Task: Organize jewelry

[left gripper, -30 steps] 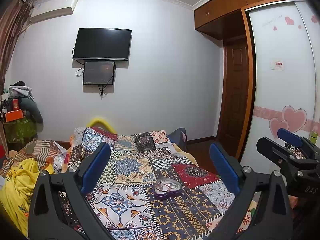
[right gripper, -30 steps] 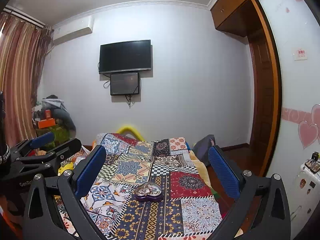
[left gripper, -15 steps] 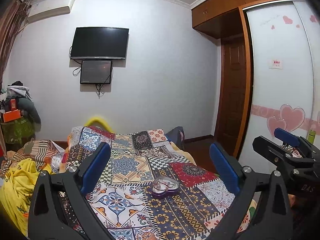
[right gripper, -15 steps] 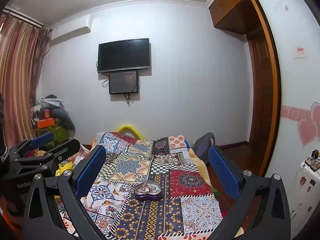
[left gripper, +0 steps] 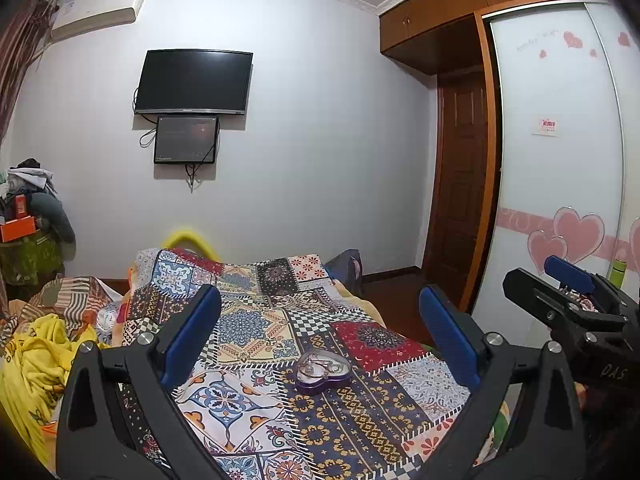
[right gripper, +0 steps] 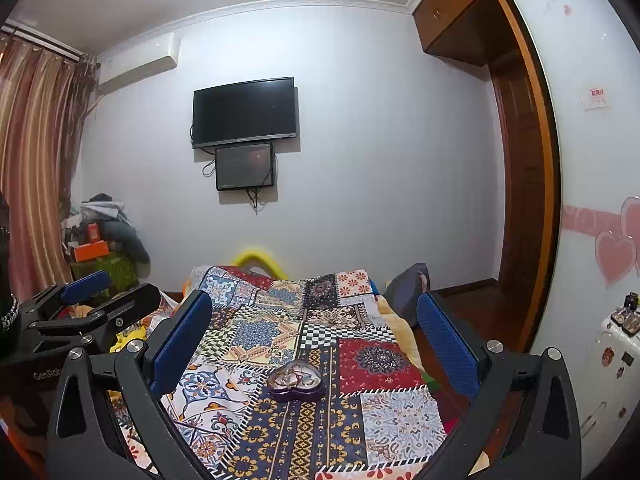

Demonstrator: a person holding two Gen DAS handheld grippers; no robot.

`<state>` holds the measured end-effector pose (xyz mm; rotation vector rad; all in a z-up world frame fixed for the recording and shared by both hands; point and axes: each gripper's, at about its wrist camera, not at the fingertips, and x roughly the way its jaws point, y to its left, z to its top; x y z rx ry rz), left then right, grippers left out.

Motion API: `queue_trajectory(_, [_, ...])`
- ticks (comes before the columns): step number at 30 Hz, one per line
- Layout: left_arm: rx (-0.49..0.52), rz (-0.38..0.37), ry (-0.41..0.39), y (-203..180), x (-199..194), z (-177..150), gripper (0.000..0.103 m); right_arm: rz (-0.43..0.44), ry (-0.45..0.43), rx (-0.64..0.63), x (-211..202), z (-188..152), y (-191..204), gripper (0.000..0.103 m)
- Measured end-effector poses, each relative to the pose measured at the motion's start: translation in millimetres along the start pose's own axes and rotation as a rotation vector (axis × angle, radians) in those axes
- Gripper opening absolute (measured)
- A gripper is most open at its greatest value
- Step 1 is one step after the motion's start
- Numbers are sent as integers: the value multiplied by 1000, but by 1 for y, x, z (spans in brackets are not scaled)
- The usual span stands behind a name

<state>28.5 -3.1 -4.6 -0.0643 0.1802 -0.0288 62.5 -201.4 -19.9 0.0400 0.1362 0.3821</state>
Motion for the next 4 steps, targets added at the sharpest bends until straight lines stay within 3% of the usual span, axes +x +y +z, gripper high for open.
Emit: queue_trajectory(4, [1, 3, 0, 0, 2, 1, 100, 2, 5, 6, 2, -1, -1, 102])
